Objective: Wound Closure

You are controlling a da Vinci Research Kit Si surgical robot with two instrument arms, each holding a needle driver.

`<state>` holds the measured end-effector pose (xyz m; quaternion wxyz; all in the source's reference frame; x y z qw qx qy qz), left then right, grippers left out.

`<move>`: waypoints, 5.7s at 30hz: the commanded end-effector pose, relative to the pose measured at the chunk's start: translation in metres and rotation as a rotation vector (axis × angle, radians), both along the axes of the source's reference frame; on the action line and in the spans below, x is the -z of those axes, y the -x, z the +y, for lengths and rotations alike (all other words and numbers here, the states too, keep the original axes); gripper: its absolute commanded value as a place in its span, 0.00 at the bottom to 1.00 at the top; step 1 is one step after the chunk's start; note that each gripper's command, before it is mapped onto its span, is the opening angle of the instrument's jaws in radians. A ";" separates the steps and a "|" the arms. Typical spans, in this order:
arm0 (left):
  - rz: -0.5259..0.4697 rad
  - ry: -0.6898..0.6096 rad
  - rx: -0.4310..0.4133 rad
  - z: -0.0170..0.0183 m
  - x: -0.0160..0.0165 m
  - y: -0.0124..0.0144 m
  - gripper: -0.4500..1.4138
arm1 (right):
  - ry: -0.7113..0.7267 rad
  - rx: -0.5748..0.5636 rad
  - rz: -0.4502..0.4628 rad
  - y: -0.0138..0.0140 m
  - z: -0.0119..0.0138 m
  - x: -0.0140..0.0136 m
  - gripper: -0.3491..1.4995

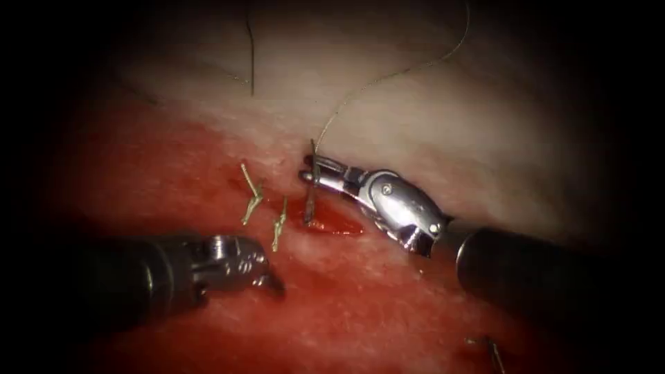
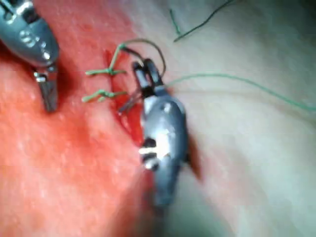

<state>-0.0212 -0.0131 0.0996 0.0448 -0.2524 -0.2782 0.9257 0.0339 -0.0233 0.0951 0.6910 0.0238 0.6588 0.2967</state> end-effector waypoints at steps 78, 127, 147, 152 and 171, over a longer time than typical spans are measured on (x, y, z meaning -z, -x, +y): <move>-0.041 -0.031 0.015 -0.0010 -0.0068 -0.0015 0.00 | -0.930 0.228 0.173 -0.0017 -0.0045 -0.0012 0.00; -0.189 0.041 0.045 0.0013 -0.0041 -0.0013 0.00 | -1.234 0.000 0.585 -0.0008 -0.0031 0.0003 0.95; -0.495 0.333 -0.117 0.0004 -0.0042 -0.0001 0.51 | -0.797 0.049 0.455 0.0061 0.0002 0.0021 0.88; -0.531 0.365 -0.144 -0.0008 -0.0049 0.0006 0.51 | -0.793 0.049 0.453 0.0062 0.0002 0.0016 0.87; -0.647 0.576 0.090 -0.0019 -0.0068 0.0021 0.00 | -0.783 0.043 0.444 0.0062 0.0000 0.0005 0.85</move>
